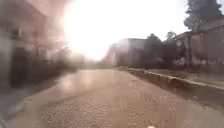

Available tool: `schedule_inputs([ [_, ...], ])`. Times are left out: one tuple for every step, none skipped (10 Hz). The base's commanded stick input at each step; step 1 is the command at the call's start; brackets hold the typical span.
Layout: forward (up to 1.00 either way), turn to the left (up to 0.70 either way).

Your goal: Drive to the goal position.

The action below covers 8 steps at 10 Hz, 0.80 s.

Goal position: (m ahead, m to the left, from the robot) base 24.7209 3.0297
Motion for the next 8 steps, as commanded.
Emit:
schedule_inputs([
  [1.0,0.0],
  [1.0,0.0],
  [1.0,0.0],
  [1.0,0.0],
  [1.0,0.15],
  [1.0,0.27],
  [1.0,0.27],
  [1.0,0.11],
])
